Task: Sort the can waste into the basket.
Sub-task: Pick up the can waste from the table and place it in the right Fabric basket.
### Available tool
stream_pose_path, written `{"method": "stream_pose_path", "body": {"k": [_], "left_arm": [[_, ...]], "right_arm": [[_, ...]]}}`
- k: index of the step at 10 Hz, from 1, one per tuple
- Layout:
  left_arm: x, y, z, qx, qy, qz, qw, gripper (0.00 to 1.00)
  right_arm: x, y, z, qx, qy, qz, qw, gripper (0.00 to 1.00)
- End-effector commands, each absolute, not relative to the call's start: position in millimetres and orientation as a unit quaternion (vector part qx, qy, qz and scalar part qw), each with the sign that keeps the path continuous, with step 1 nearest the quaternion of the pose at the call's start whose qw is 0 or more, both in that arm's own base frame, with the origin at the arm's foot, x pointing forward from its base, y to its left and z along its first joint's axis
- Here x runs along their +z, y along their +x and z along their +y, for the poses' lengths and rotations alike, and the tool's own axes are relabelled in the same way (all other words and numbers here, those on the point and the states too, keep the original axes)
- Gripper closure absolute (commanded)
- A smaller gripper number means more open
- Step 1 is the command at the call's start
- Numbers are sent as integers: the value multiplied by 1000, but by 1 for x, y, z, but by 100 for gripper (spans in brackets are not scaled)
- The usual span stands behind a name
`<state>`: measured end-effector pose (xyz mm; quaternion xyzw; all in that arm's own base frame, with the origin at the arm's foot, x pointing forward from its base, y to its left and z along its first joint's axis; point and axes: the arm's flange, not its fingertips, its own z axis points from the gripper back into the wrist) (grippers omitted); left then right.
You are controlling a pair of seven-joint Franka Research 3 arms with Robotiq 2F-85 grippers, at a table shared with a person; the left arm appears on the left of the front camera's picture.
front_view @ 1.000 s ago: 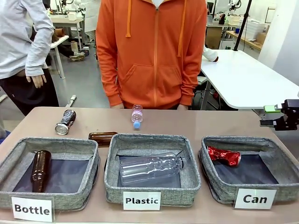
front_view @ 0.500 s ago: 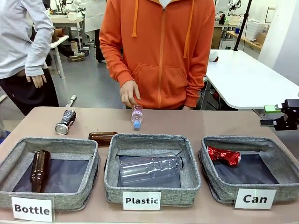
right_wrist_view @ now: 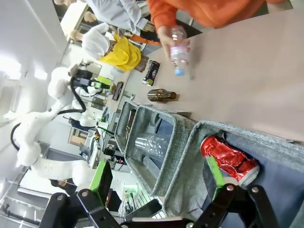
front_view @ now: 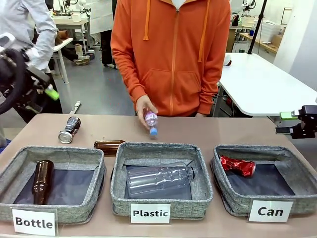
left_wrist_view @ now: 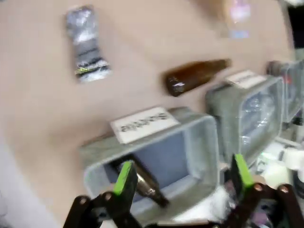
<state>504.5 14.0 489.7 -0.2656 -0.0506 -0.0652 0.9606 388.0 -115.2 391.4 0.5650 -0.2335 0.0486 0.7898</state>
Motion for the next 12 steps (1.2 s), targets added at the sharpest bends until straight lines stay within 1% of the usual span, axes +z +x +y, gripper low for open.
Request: {"method": "stream_pose_path", "body": {"k": [1, 2, 3, 4, 6, 7, 8, 9, 10, 12], "left_arm": [[476, 519, 2, -70, -126, -9, 990, 0], [467, 527, -7, -73, -100, -46, 991, 0], [470, 531, -9, -82, -90, -152, 981, 0], [467, 525, -1, -76, -134, -38, 987, 0], [467, 525, -1, -76, -134, -38, 987, 0], [464, 533, -7, -85, -110, -66, 988, 0], [456, 550, -11, -95, -119, -66, 986, 0], [444, 571, -14, -79, -118, -59, 988, 0], [434, 582, -14, -72, -122, -41, 989, 0], [426, 587, -9, -77, -140, -38, 986, 0]], "right_arm": [[394, 388, -116, 50, 568, -235, 787, 0], [394, 388, -116, 50, 568, -235, 787, 0], [394, 388, -116, 50, 568, -235, 787, 0], [394, 388, -116, 50, 568, -235, 787, 0], [394, 388, -116, 50, 568, -235, 787, 0], [394, 388, -116, 50, 568, -235, 787, 0], [394, 388, -116, 50, 568, -235, 787, 0], [394, 388, -116, 50, 568, -235, 787, 0], [394, 388, -116, 50, 568, -235, 787, 0], [394, 388, -116, 50, 568, -235, 787, 0]]}}
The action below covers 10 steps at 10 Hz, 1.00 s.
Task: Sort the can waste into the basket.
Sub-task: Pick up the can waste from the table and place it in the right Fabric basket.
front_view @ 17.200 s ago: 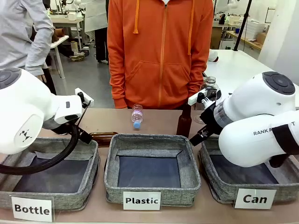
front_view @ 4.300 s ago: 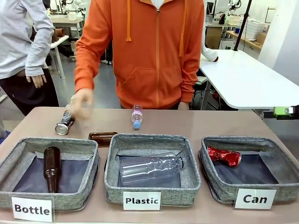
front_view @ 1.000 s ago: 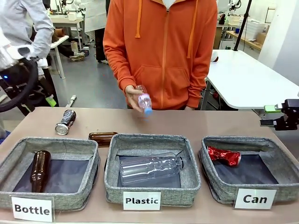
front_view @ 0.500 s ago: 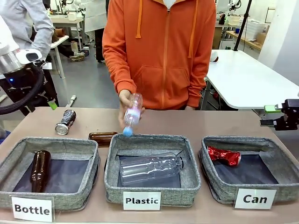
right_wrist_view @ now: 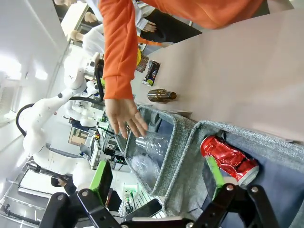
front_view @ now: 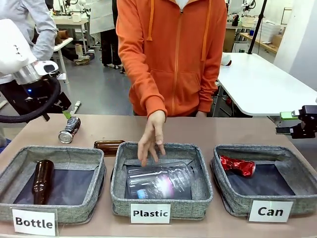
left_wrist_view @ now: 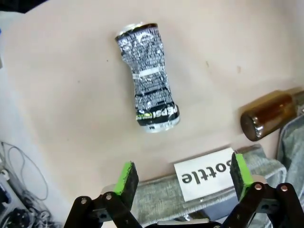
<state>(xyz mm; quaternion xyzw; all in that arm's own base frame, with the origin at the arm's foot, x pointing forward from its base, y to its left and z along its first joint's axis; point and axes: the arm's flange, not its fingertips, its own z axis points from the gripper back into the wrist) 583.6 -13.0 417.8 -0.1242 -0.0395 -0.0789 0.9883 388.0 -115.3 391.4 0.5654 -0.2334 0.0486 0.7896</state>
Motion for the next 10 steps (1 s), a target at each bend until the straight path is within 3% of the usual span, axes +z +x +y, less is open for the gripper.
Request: {"method": "stream_pose_path", "body": {"k": [1, 5, 9, 10], "left_arm": [[421, 591, -9, -81, -151, -34, 985, 0], [351, 638, -27, -31, -95, -2, 995, 0], [313, 651, -46, -33, -32, 2, 999, 0], [313, 650, -48, -38, -26, -7, 999, 59]], "right_arm": [[394, 388, -116, 50, 568, -235, 787, 0], [394, 388, -116, 50, 568, -235, 787, 0], [394, 388, -116, 50, 568, -235, 787, 0], [394, 388, -116, 50, 568, -235, 787, 0]]}}
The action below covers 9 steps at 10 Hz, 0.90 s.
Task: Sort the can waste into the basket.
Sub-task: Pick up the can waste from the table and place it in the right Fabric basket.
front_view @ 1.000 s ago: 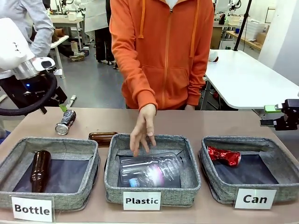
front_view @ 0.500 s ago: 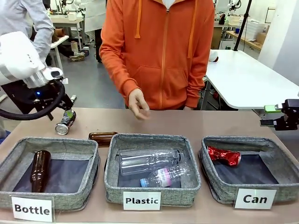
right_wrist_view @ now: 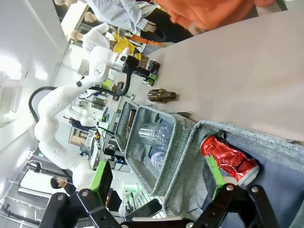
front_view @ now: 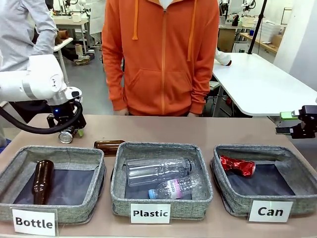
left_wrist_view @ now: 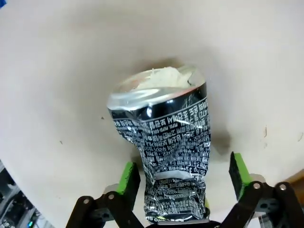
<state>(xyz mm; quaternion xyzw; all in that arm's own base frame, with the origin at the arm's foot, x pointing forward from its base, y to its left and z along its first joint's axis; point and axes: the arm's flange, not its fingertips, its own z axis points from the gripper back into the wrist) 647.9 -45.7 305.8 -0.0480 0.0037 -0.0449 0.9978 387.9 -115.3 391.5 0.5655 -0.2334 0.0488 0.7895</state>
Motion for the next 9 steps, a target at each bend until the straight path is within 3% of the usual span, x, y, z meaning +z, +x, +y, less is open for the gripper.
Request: {"method": "stream_pose_path", "body": {"k": [1, 2, 3, 4, 6, 9], "left_arm": [[314, 648, -48, -40, -20, -13, 999, 60], [314, 646, -50, -38, -17, -17, 999, 100], [314, 646, -50, -35, -12, -17, 999, 100], [313, 647, -51, -34, -8, -18, 999, 76], [315, 647, -51, -34, -2, -20, 999, 100], [329, 639, -45, -27, 0, -27, 999, 100]], "right_arm": [[394, 388, -116, 50, 568, -235, 787, 0], [394, 388, -116, 50, 568, -235, 787, 0], [394, 388, -116, 50, 568, -235, 787, 0], [394, 388, -116, 50, 568, -235, 787, 0], [394, 388, -116, 50, 568, -235, 787, 0], [394, 388, -116, 50, 568, -235, 787, 0]]}}
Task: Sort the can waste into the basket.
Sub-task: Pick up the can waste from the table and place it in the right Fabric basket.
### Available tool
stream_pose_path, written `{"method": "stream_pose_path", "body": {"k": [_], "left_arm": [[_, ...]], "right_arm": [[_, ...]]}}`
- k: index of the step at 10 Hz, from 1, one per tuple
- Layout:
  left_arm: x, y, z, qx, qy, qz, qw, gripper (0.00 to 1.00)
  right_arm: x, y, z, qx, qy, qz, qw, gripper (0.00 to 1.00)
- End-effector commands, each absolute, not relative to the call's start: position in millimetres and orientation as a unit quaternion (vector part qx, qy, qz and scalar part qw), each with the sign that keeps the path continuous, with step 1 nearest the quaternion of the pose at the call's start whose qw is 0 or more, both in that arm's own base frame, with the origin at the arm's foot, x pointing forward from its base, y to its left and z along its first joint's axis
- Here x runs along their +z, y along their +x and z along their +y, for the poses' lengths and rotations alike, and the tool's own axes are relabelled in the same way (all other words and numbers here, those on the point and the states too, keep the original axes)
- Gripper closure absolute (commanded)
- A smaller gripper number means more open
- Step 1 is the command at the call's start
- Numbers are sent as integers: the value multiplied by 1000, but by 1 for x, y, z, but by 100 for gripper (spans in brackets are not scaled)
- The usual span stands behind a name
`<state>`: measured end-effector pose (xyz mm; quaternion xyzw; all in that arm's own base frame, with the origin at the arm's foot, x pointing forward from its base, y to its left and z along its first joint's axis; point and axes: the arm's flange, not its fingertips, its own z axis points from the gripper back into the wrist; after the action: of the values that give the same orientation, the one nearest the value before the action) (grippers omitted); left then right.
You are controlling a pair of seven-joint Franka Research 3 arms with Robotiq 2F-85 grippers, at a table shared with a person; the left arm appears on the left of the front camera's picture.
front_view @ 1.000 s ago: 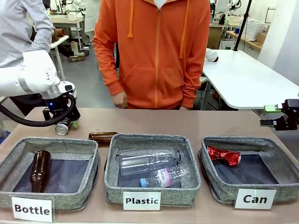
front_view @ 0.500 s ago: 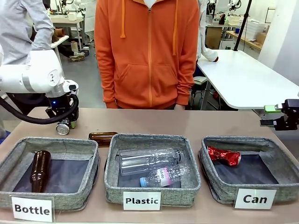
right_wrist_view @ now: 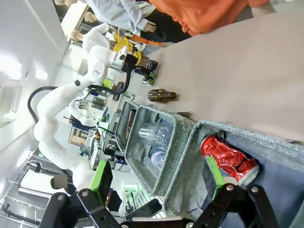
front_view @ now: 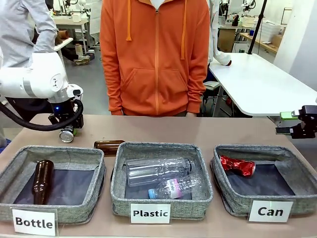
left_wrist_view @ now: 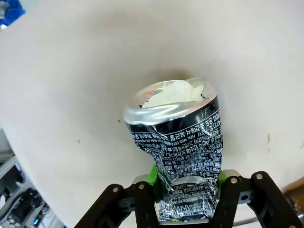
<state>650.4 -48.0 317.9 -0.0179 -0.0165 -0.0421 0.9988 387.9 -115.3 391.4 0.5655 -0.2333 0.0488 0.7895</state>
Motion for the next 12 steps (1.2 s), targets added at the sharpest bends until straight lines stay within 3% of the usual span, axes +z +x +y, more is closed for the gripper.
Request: {"method": "stream_pose_path", "body": {"k": [1, 2, 4, 8, 9, 10, 11, 12], "left_arm": [[356, 623, -36, -42, -12, -22, 999, 100], [391, 598, -26, -81, -11, -9, 997, 100], [457, 522, -7, -187, -14, -43, 981, 100], [468, 404, 4, -313, -24, -63, 947, 100], [467, 394, 12, -324, -51, -83, 941, 100], [477, 411, 28, -243, -83, -105, 961, 100], [473, 398, 0, -307, -20, -56, 950, 100], [473, 398, 0, -307, -20, -56, 950, 100]], "right_arm": [[394, 388, -116, 50, 568, -235, 787, 0], [394, 388, -116, 50, 568, -235, 787, 0], [394, 388, -116, 50, 568, -235, 787, 0], [394, 388, -116, 50, 568, -235, 787, 0], [394, 388, -116, 50, 568, -235, 787, 0], [394, 388, -116, 50, 568, -235, 787, 0], [394, 388, -116, 50, 568, -235, 787, 0], [394, 388, -116, 50, 568, -235, 787, 0]]}}
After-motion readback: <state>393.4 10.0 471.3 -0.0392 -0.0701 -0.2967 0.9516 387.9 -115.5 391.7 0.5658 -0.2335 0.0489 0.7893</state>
